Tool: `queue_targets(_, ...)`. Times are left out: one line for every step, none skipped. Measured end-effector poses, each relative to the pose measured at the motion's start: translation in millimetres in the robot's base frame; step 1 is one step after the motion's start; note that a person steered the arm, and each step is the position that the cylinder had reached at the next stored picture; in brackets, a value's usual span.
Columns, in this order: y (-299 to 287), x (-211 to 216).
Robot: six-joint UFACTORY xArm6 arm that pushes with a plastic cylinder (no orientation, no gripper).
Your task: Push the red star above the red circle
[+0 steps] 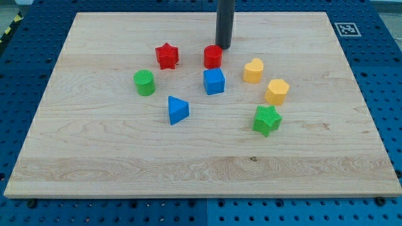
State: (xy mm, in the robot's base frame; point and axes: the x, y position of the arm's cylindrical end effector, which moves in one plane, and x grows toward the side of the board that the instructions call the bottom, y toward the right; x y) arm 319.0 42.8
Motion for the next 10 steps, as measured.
queue_targets(-22.0,21.9)
queue_targets(-21.1,23.3)
queue_targets(-19.8,6.0)
queue_targets(-48.0,-6.7)
queue_targets(-116.1,-6.9)
queue_targets(-192.7,-6.8)
queue_targets(-234.8,-2.1)
queue_targets(-244.3,15.9)
queue_targets(-236.9,16.0)
queue_targets(-212.4,22.1)
